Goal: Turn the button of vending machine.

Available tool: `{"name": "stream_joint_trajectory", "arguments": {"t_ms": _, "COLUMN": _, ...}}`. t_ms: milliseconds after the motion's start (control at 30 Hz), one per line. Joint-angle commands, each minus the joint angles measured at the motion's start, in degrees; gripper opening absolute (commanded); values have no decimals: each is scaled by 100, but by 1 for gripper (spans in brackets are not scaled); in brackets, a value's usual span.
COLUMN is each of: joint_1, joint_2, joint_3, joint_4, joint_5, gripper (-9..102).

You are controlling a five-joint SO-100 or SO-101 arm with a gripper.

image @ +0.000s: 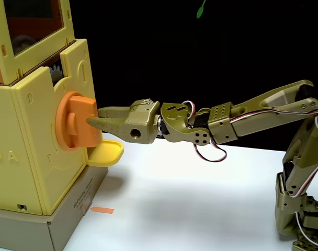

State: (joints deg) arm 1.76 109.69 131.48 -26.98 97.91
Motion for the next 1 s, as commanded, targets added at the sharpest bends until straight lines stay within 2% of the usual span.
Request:
{"name": "stream_joint_trajectory", "arguments": {"t_ms": 0, "joint_1": -176, "joint_2": 316, "joint_3": 18, "joint_4": -123, "joint_5": 18, "gripper": 32}}
{"name": "stream_joint_trajectory", "arguments": {"t_ms": 200, "joint_1": -413, "joint_2": 501, "joint_3": 308, "joint_4": -176, "joint_5": 510, "gripper": 37}}
{"name": "stream_joint_trajectory", "arguments": {"t_ms": 300, "joint_1": -422, "joint_2": 615, "joint_3": 439, "joint_4": -176, "joint_5": 413, "gripper": 36}}
{"name": "stream_joint_trajectory", "arguments": {"t_ms": 367, "joint_1": -343, "joint_2": 729, "joint_3": 519, "joint_4": -167, "joint_5": -70, "gripper": 34}}
{"name": "stream_joint_trajectory", "arguments": {"t_ms": 500, "joint_1": -88, "joint_2": 1239, "joint_3": 677, "joint_4": 501, "joint_5": -2215, "gripper": 31}}
{"name": "stream_joint_trajectory", "arguments": {"t_ms": 700, "joint_1": -18, "joint_2": 2733, "joint_3": 1521, "joint_4": 2180, "joint_5": -6416, "gripper": 35}}
{"name": "stream_joint_trajectory", "arguments": {"t_ms": 900, "joint_1": 88, "joint_2": 4069, "joint_3": 1802, "joint_4": 3340, "joint_5": -10441, "gripper": 45}}
{"name": "stream_joint_trajectory", "arguments": {"t_ms": 967, "joint_1": 193, "joint_2": 4236, "joint_3": 1802, "joint_4": 3437, "joint_5": -11628, "gripper": 48}}
